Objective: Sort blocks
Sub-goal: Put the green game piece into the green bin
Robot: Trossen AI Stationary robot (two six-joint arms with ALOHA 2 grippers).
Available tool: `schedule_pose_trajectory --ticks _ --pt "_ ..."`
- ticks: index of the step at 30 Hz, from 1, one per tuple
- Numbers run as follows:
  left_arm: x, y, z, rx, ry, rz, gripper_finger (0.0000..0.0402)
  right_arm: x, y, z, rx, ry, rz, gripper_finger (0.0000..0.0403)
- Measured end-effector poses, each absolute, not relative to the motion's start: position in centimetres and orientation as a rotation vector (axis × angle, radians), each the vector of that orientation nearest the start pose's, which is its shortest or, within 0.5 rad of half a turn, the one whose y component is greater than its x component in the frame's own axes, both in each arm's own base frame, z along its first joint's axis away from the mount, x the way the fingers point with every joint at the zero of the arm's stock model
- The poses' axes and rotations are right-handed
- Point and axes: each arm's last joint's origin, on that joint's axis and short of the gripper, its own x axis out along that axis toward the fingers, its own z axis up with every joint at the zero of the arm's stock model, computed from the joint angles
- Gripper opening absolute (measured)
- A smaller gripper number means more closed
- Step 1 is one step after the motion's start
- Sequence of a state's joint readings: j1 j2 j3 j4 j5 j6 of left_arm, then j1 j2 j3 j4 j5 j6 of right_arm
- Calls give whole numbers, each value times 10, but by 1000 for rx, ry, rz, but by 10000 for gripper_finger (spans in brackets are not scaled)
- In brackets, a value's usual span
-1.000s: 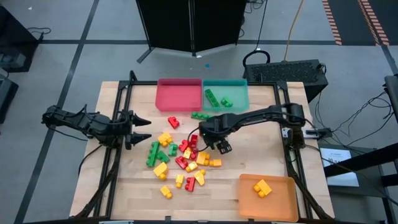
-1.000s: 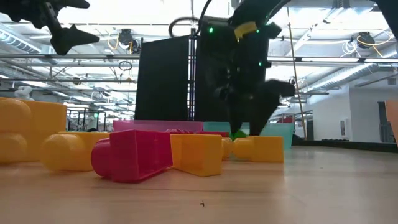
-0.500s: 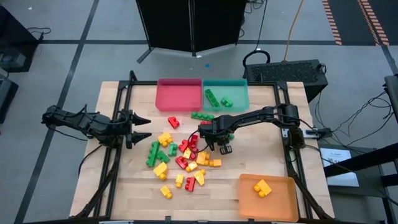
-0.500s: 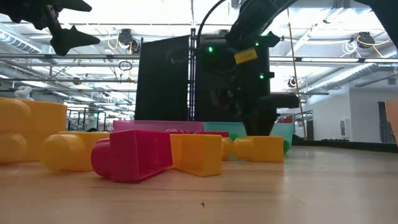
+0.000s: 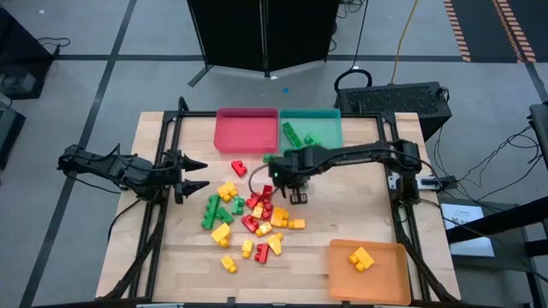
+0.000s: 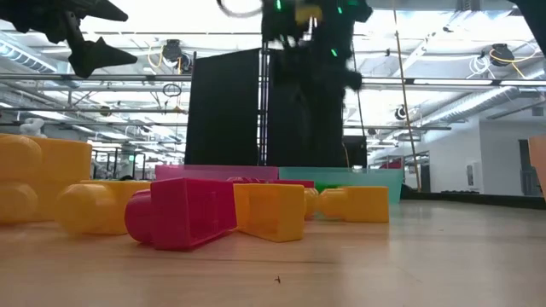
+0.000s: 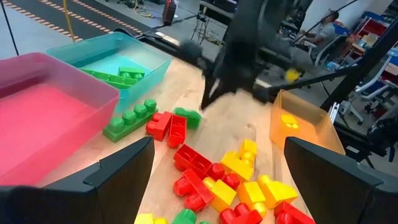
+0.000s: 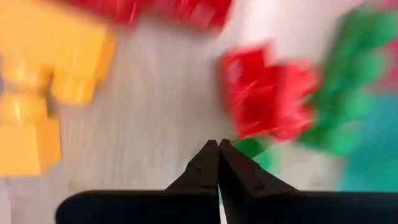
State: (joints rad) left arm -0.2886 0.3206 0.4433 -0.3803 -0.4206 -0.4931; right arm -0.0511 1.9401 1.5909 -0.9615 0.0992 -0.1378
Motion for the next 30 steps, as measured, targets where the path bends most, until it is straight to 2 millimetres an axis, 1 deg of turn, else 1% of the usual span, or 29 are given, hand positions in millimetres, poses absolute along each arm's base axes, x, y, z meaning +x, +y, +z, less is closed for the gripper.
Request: schedule_pose_trajectory --ticks 3,5,6,8,9,11,14,16,18,20,23,30 --pt "96 -16 253 -402 200 187 361 390 -36 260 -148 1241 -105 2" --pt "96 -16 253 -402 200 187 361 387 -46 273 -112 1208 -135 4" --pt "96 -16 252 -402 203 188 361 385 -51 277 -75 1200 -133 11" --pt "96 -16 252 -401 208 189 361 379 -57 276 -3 1240 -95 34" --pt "96 -16 252 -400 210 190 361 376 -58 275 18 1274 -76 51" --pt "95 -16 251 -397 219 192 361 371 -57 269 5 1343 -20 92" --pt "95 -16 249 -389 238 196 361 370 -45 258 -95 1411 91 166" --pt "95 -16 249 -390 234 196 361 371 -37 249 -173 1432 126 213" --pt "95 -16 249 -389 237 196 361 374 -31 240 -240 1437 127 252" --pt "95 -16 248 -386 246 198 361 376 -26 230 -271 1441 148 279" --pt "94 -15 245 -395 274 209 361 380 -20 212 -290 1457 173 291" --pt "93 -15 242 -410 299 222 361 383 -18 179 -315 1537 227 271"
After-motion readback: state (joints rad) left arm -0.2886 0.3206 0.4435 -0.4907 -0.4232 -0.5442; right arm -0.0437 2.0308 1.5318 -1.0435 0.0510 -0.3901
